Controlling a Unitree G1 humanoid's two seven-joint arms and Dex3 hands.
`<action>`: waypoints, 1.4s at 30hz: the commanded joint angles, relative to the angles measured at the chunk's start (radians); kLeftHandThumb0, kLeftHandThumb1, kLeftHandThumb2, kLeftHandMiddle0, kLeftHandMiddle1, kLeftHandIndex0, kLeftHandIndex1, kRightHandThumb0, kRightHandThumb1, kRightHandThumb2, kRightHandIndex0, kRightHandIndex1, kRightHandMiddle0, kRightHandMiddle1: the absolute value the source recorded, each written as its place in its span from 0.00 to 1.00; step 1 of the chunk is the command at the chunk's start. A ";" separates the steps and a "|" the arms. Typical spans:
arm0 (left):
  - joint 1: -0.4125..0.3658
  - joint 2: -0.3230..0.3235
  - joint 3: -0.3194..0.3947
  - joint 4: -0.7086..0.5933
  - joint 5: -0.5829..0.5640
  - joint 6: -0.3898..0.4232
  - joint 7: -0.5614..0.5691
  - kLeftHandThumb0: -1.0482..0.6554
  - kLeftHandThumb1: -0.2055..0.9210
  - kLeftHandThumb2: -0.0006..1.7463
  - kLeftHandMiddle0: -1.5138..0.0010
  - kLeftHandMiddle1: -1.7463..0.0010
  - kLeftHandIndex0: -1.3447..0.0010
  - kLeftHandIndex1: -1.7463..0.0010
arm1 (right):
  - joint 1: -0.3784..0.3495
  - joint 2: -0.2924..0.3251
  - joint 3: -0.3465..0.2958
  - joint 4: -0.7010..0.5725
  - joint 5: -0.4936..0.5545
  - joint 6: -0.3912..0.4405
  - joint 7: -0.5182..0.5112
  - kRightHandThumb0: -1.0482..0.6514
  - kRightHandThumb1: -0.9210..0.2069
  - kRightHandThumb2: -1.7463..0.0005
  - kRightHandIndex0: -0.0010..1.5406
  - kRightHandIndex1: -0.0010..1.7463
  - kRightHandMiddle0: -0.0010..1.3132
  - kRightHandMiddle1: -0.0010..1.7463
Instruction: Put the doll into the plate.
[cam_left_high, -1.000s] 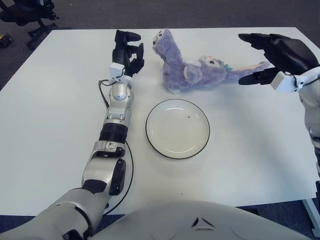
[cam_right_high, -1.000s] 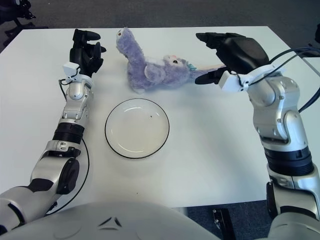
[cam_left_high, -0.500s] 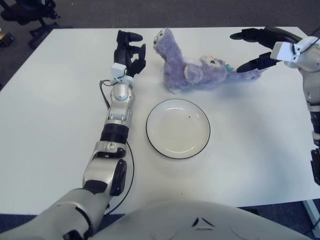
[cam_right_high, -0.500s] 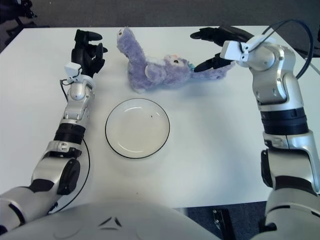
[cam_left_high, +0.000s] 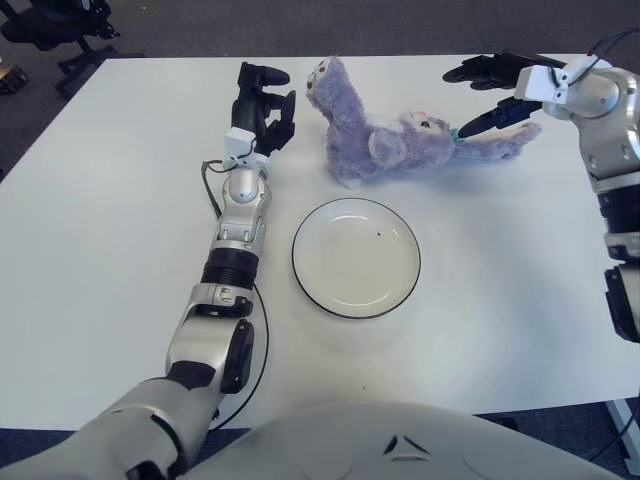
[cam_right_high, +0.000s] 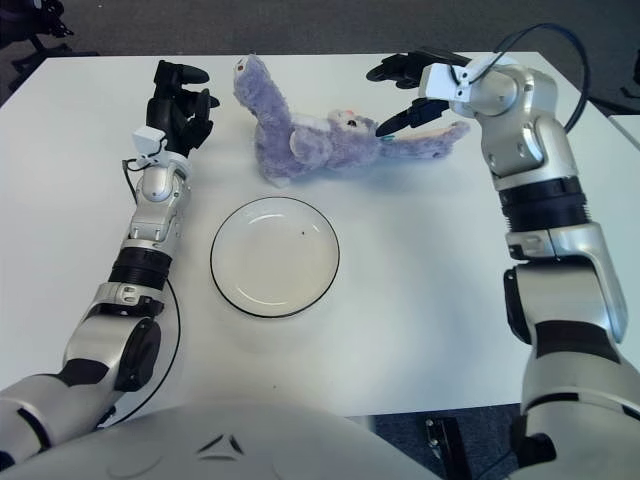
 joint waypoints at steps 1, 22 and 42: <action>0.002 0.007 0.002 0.004 0.000 -0.007 -0.011 0.61 1.00 0.25 0.83 0.08 0.82 0.09 | -0.055 0.025 0.017 0.089 -0.001 -0.036 -0.003 0.20 0.06 1.00 0.30 0.00 0.23 0.00; -0.003 0.006 -0.002 0.012 0.005 -0.009 -0.014 0.61 1.00 0.25 0.84 0.08 0.82 0.08 | -0.168 0.144 0.074 0.325 -0.029 -0.048 -0.039 0.21 0.10 1.00 0.29 0.00 0.20 0.00; -0.003 0.006 -0.003 0.015 0.006 -0.012 -0.012 0.61 1.00 0.25 0.84 0.07 0.82 0.08 | -0.198 0.217 0.116 0.453 -0.043 -0.083 -0.099 0.21 0.10 1.00 0.27 0.00 0.20 0.00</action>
